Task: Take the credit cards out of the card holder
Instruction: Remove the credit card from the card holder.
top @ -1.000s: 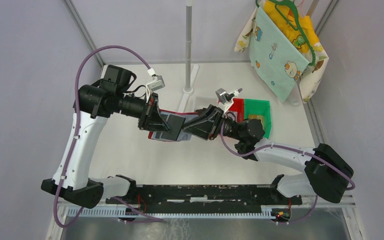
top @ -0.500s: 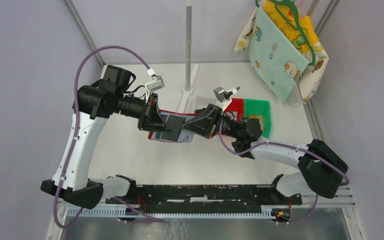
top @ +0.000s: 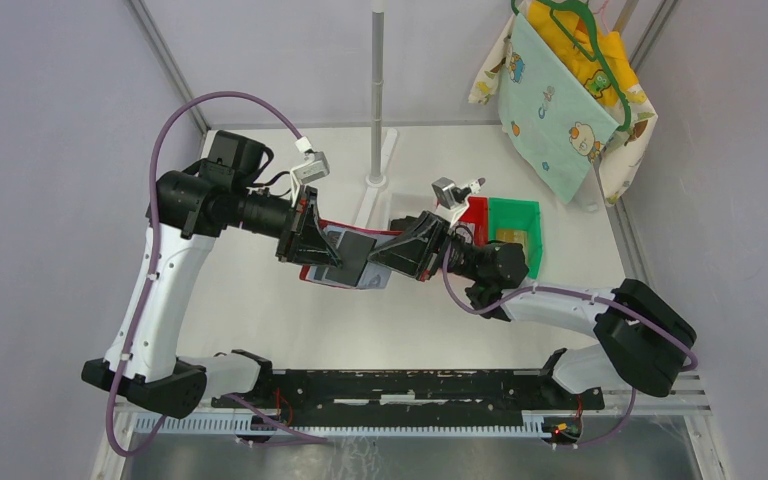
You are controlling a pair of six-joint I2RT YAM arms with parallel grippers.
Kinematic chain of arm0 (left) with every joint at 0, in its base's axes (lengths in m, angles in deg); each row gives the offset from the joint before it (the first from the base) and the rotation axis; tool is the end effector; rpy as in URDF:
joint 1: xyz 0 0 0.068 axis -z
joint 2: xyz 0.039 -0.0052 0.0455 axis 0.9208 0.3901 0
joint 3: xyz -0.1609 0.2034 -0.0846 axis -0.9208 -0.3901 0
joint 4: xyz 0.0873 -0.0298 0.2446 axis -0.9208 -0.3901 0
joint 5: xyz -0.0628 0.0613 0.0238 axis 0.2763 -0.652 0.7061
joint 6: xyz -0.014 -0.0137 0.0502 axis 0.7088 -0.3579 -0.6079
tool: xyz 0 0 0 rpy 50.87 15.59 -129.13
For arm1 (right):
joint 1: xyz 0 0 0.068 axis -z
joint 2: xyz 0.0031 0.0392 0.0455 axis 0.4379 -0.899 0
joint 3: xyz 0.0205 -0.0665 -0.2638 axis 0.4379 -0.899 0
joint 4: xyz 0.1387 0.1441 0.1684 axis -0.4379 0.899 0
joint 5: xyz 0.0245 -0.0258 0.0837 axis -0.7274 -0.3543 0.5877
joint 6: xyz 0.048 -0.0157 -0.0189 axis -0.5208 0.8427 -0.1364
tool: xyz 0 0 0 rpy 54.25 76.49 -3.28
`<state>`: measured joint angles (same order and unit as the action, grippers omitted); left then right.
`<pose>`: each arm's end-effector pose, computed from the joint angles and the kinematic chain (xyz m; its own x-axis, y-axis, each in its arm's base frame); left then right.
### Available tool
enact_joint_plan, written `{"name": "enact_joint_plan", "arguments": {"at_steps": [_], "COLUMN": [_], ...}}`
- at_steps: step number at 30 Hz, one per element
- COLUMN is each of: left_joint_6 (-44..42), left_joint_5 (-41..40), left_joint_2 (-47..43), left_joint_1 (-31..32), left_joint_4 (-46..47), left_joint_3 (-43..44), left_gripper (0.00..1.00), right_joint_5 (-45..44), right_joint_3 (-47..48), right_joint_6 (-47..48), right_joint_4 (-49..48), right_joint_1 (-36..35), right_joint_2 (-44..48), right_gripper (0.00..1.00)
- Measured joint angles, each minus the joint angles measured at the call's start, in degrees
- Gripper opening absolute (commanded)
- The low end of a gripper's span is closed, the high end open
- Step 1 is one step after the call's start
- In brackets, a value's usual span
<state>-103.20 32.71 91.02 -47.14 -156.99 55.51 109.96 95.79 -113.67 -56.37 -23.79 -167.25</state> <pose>0.1585 -0.0913 0.4526 -0.5303 0.3588 -0.7681 0.8440 0.1373 -0.5185 0.1630 0.2200 0.3146 -0.7313 0.4083 -0.5463 -0.6795 -0.3669 0.6354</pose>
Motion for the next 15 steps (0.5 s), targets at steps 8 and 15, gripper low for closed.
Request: {"name": "enact_joint_plan", "arguments": {"at_steps": [8, 15], "left_joint_6": [0.04, 0.9], "left_joint_5": [0.0, -0.37], "left_joint_2": [0.24, 2.14], "left_joint_1": [0.13, 0.11], "left_joint_4": [0.04, 0.0], "left_joint_3": [0.26, 2.73], "left_gripper": [0.22, 0.18], "right_joint_5": [-0.17, -0.35], "right_joint_3": [-0.57, -1.25], "right_joint_6": [0.46, 0.81], "right_joint_4": [0.63, 2.47], "right_joint_1": [0.0, 0.7], "right_joint_2": [0.96, 2.1], "right_gripper": [0.0, 0.0]}}
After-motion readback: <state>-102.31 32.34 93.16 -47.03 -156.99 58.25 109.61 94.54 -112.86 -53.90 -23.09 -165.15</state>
